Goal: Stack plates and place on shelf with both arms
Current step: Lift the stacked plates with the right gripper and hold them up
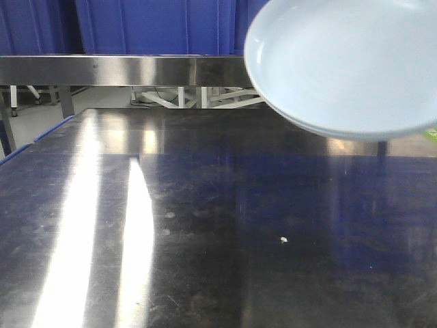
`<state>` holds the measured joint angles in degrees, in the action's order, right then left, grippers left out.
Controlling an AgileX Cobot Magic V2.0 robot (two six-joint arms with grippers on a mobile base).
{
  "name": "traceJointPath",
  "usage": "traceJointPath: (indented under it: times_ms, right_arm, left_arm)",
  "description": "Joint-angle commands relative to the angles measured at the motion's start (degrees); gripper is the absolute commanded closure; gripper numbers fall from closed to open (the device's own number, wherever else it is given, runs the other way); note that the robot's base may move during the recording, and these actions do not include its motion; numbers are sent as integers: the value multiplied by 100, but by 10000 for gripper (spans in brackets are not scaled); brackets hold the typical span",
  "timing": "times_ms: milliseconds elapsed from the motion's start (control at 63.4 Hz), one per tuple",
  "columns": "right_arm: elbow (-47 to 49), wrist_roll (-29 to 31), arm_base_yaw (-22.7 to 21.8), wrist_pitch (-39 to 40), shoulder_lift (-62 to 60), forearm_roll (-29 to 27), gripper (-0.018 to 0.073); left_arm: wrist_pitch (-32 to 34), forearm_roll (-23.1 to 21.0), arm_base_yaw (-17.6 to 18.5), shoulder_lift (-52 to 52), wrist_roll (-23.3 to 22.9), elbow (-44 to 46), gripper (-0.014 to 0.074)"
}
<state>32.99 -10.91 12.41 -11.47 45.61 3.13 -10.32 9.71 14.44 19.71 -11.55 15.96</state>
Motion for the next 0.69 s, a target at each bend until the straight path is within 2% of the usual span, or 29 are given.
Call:
traceJointPath:
  times_ms: [0, 378, 678]
  right_arm:
    - [-202, 33, -122, 643, -609, 48, 507]
    - [-1271, 33, -240, 620, -2505, 48, 507]
    - [-1506, 33, -240, 582, -2834, 48, 507]
  left_arm:
    - [521, -11, -14, 38, -53, 164, 513]
    - [521, -11, -14, 38, -53, 164, 513]
    - [521, -11, -14, 38, -53, 164, 513]
